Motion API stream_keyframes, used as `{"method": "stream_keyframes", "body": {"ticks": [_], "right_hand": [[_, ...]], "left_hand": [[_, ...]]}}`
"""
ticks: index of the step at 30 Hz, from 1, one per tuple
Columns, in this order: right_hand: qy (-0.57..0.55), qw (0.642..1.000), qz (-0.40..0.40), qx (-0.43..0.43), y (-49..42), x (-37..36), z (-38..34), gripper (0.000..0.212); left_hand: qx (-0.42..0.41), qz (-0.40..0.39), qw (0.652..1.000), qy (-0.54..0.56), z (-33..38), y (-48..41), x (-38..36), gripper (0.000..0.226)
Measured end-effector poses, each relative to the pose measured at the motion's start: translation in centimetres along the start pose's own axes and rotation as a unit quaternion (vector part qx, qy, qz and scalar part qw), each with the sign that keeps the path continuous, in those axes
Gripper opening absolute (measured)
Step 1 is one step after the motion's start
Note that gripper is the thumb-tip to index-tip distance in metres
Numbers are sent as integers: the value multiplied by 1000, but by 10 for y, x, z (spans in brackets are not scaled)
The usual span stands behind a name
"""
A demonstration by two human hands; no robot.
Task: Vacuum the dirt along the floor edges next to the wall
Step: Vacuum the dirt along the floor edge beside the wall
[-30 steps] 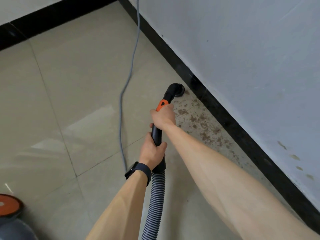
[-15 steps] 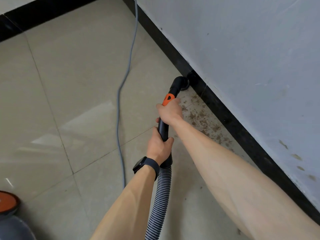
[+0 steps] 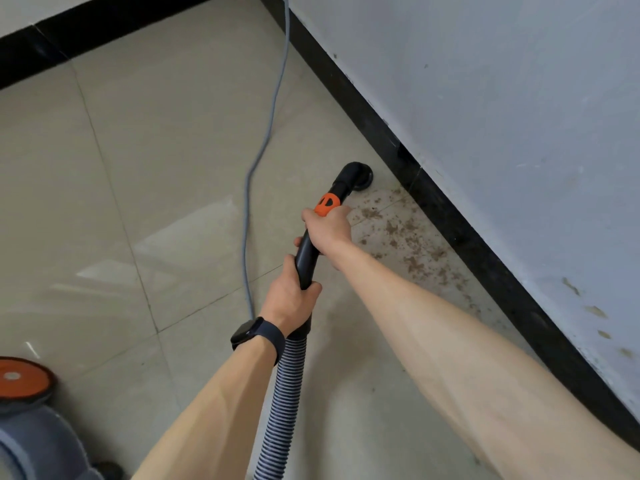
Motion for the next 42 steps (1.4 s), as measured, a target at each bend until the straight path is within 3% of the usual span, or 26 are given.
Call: {"method": "stream_keyframes", "body": {"ticks": [19,24,28,32,37,42], "right_hand": [[180,981,-76,2,82,-128,41,43],[181,979,-92,-7,82,-102,44,28],[192,979,-65,4,74,-87,44,30],[197,980,-37,16,68,-87,47,46],[187,981,-41,3,60,-54,36,31],[192,981,-22,2,47,-26,27,32]], "left_hand": [[150,123,965,177,-87,102,57,31],[150,133,957,209,-86,98,33,36],[138,128,958,217,-79,92,19,48],[126,123,964,198,-73,85,12,43],[132,106,962,212,-56,73,-7,36],[128,82,962,229,-33,60,-28,31]]}}
Point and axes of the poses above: each hand's wrist, its own y-axis away from the middle knuckle, its own x-axis out of the back of the hand, z = x × y, the point moved 3 cm from there along -y, towards the middle knuckle, and after that the axes turned 13 degrees about y, right-handed, at the moved point
